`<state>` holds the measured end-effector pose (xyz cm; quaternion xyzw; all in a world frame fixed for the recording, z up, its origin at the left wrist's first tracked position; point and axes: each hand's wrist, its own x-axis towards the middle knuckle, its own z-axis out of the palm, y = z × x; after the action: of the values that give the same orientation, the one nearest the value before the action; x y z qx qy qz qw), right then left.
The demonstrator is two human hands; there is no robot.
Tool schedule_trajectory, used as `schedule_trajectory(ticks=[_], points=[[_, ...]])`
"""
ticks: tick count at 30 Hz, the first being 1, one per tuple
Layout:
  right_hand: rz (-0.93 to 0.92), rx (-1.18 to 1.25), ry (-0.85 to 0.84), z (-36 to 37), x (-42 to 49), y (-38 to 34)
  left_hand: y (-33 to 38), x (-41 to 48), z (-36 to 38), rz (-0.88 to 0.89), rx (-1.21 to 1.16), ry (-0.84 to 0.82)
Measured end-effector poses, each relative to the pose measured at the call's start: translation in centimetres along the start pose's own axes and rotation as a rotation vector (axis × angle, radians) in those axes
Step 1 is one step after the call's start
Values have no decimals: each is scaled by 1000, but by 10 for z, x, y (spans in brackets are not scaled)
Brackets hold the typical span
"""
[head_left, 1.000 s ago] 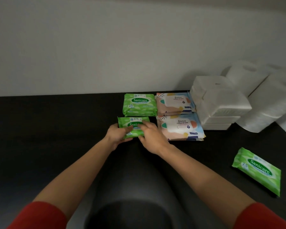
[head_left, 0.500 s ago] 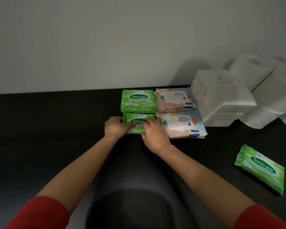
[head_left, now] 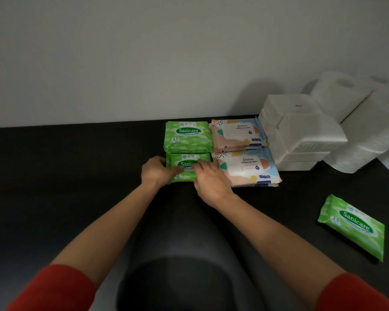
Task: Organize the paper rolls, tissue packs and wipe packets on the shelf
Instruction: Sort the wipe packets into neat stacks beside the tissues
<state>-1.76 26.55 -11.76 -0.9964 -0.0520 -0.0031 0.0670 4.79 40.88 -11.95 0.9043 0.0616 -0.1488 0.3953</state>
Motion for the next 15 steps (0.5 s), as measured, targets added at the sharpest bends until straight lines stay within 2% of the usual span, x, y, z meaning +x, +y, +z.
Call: schedule_trajectory(ticks=[3,6,8,15], points=[[-2,35,-10,-5,-2,0,-4,-6,3,67,-23,115],[18,92,17,-10,-7,2,-8,-19,4,237,62,272],[41,147,35,-15,-12,5,-7,-30,3,332,92,314],[165,244,124,-38,-40,22,17,-69,24,449,71,179]])
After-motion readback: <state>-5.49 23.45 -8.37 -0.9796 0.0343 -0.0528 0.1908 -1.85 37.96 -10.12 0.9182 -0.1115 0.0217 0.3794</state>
